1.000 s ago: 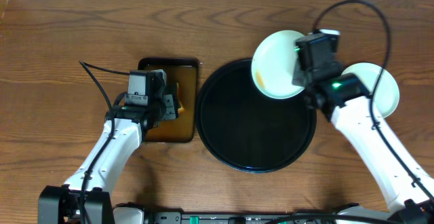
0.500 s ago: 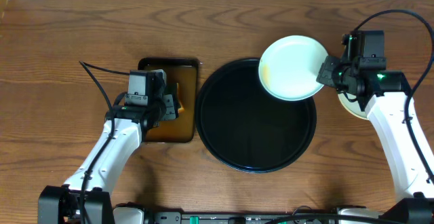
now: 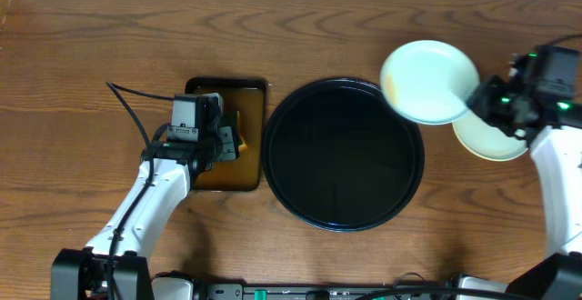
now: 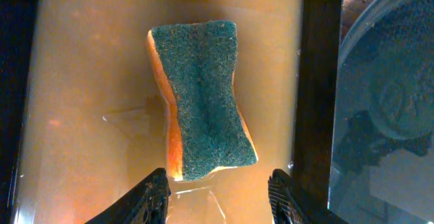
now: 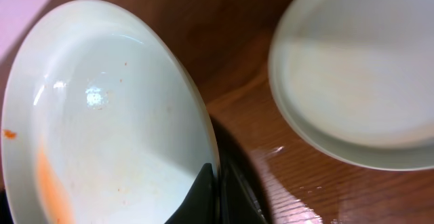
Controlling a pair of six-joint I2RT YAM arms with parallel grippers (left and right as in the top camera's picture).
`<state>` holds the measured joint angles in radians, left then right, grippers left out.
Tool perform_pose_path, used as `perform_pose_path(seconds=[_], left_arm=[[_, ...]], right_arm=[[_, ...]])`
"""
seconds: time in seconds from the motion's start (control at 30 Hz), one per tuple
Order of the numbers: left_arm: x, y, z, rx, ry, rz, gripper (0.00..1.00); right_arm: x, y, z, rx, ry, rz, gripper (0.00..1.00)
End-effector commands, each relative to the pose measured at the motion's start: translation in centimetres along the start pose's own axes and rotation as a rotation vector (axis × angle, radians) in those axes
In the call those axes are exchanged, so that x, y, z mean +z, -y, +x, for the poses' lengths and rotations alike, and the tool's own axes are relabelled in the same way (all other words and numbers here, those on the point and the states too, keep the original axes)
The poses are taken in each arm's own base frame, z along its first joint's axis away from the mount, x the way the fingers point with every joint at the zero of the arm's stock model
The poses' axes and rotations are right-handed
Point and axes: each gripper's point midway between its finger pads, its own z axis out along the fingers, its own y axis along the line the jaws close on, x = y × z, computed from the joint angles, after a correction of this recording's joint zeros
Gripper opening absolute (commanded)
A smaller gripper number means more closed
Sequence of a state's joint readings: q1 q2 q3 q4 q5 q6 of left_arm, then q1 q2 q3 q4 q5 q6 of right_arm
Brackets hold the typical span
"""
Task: Clean dirty plates on tray and stack at the side
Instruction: 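Carry the plate right and lower it onto the plate stack, then open the right gripper and lift it off the stack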
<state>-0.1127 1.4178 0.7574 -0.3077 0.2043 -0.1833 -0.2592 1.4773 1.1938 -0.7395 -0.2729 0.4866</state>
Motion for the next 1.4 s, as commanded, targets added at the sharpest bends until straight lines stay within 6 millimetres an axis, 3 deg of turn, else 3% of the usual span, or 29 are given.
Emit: perform_pose_path(seconds=[0.0,0.3,0.43,0.63,0.97,1.03,1.1,1.13,1.23,1.37], left_arm=[[0.2,-0.2,0.5,-0.011,-0.015,-0.001,0.49],[0.2,-0.2,0.5,-0.011,-0.015,-0.001,0.49],[0.2,-0.2,0.5,-0.011,-0.015,-0.001,0.49],[0.2,-0.2,0.5,-0.011,-0.015,-0.001,0.49],[0.2,-0.2,0.5,-0.011,-0.015,-0.001,0.49],[0.2,-0.2,0.5,-0.011,-0.015,-0.001,0.49],[0.2,-0.2,0.5,-0.011,-0.015,-0.001,0.49],[0.2,-0.2,0.5,-0.011,-0.015,-0.001,0.49],[0.2,-0.2,0.5,-0.011,-0.015,-0.001,0.49],[0.2,-0.2,0.4,-0.01,-0.014,-0.001,0.49]], right_arm=[[0.1,1.7,-0.9,0.108,-0.028,-0.044,0.01],[0.6,9.2,-4.3,0.281,0.038,0.036,0.01],[0.9,13.5,-5.2,0.347,0.069,0.134,0.01],[2.1,17.1,-5.2,0.262,0.061,0.269,0.01],[4.4,18.5,-3.6,0.281,-0.024,0.294,0.02],[4.4,18.5,-3.6,0.282,-0.023,0.293,0.11],[4.4,18.4,-3.6,0.282,-0.025,0.292,0.41],[4.4,18.3,-3.5,0.284,-0.029,0.284,0.46],[4.7,17.3,-3.4,0.285,-0.043,0.229,0.49],[5.1,14.3,-3.1,0.229,-0.08,0.079,0.49]])
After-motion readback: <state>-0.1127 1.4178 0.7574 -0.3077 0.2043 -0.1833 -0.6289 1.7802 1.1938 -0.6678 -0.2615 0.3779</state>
